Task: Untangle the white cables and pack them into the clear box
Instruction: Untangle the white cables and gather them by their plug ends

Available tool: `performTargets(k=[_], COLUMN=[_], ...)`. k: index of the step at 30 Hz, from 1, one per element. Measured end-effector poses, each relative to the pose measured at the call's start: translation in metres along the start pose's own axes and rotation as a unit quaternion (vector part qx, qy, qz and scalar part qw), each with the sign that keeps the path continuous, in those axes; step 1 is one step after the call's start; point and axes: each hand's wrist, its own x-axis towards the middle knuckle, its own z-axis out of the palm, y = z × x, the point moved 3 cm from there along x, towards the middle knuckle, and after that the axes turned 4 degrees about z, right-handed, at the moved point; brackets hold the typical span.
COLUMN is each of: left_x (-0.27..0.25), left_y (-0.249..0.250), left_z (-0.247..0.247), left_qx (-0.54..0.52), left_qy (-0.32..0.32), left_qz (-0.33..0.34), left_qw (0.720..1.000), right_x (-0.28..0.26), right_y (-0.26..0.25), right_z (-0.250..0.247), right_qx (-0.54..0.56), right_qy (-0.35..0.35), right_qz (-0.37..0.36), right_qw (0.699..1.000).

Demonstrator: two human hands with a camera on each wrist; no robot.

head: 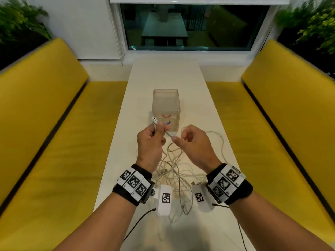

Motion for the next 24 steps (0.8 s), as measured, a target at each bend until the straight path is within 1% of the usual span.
performTargets(k=[1,2,3,4,6,9,10,12,15,19,21,22,24], left_x=[0.0,0.0,0.001,0.001,0.004,0.009,0.011,0.018,0.031,0.044,0.044,0.043,0.036], left_y=[0.001,0.001,0.001,0.001,0.001,0.007,0.01,0.019,0.042,0.067,0.068,0.064,0.054], left_z=[0.001,0.002,0.003,0.004,0.001,-0.007,-0.01,-0.018,-0.035,-0.062,-0.065,-0.063,-0.052], left_qx=[-0.005,-0.008,-0.01,-0.012,-0.025,-0.079,-0.094,-0.107,-0.1,-0.101,-0.083,-0.059,0.012], left_qy=[-0.002,-0.004,-0.004,-0.004,-0.002,0.006,0.012,0.033,0.088,0.139,0.134,0.121,0.067], left_qz=[-0.006,-0.009,-0.009,-0.007,-0.004,-0.028,-0.034,-0.026,0.005,0.052,0.051,0.045,0.029], left_qw=[1.0,1.0,1.0,1.0,1.0,0.996,0.995,0.993,0.991,0.984,0.986,0.99,0.997], right_x=[-0.002,-0.002,-0.002,-0.001,0.003,0.006,0.006,0.013,0.026,0.036,0.034,0.033,0.03], right_y=[-0.002,-0.003,-0.003,-0.002,-0.001,-0.001,-0.001,0.006,0.026,0.054,0.054,0.049,0.037], right_z=[0.003,0.008,0.013,0.016,0.012,0.003,0.0,-0.006,-0.02,-0.045,-0.05,-0.049,-0.042], right_qx=[-0.031,-0.049,-0.041,-0.007,0.045,0.064,0.063,0.032,-0.036,-0.053,-0.036,-0.021,0.028], right_qy=[-0.008,-0.042,-0.082,-0.108,-0.124,-0.174,-0.181,-0.163,-0.132,-0.037,0.006,0.014,-0.012], right_qz=[-0.047,-0.078,-0.09,-0.087,-0.069,-0.035,-0.028,-0.029,-0.029,0.019,0.029,0.033,0.048], right_qw=[0.998,0.995,0.992,0.99,0.989,0.982,0.981,0.986,0.99,0.998,0.999,0.999,0.998])
